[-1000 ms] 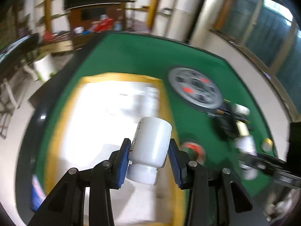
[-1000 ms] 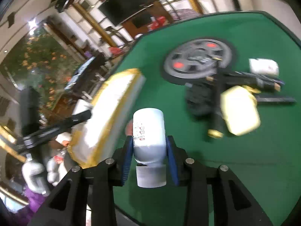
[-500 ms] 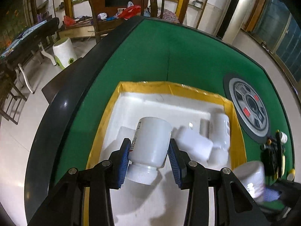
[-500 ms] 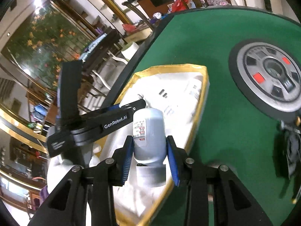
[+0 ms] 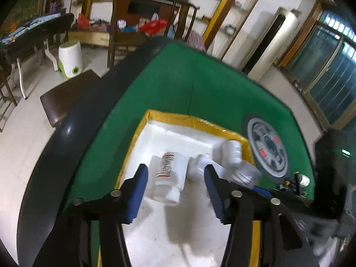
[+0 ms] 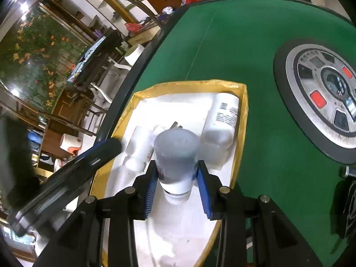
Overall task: Organize rigid objects
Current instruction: 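Carry both white bottles into the foam tray and open both tools, then move the left tool to the black tape roll while the right tool heads to the yellow tape roll, then grasp the black tape roll with the left tool while the right tool grasps the yellow tape roll, then carry the black tape with the left tool while the right tool carries the yellow tape to the tray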
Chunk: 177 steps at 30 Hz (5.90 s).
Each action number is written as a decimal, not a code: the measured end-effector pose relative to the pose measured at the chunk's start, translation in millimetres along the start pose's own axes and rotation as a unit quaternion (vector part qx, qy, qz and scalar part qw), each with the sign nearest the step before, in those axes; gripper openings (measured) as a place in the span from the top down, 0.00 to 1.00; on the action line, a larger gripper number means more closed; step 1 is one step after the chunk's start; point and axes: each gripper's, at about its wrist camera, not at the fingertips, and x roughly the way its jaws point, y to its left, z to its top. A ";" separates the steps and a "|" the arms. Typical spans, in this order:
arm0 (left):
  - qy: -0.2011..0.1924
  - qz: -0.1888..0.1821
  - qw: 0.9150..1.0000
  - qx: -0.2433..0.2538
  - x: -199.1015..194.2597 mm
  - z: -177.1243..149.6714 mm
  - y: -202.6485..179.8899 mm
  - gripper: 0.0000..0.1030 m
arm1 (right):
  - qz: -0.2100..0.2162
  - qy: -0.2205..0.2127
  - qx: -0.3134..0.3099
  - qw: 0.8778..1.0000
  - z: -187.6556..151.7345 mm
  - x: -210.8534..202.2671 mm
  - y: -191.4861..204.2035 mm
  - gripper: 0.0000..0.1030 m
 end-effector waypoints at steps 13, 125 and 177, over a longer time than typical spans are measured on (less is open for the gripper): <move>-0.019 -0.030 0.999 -0.013 -41.7 -23.7 0.8 0.38 | 0.027 -0.018 0.049 0.998 30.8 -2.6 -13.0 0.37; 0.046 0.039 0.963 0.261 17.6 -180.9 -212.8 0.38 | -0.129 -0.244 0.199 0.940 -203.4 -248.8 -297.8 0.24; 0.029 -0.034 0.977 0.207 -18.8 -170.3 -198.1 0.38 | -0.192 -0.195 0.073 0.959 -198.0 -263.6 -269.7 0.70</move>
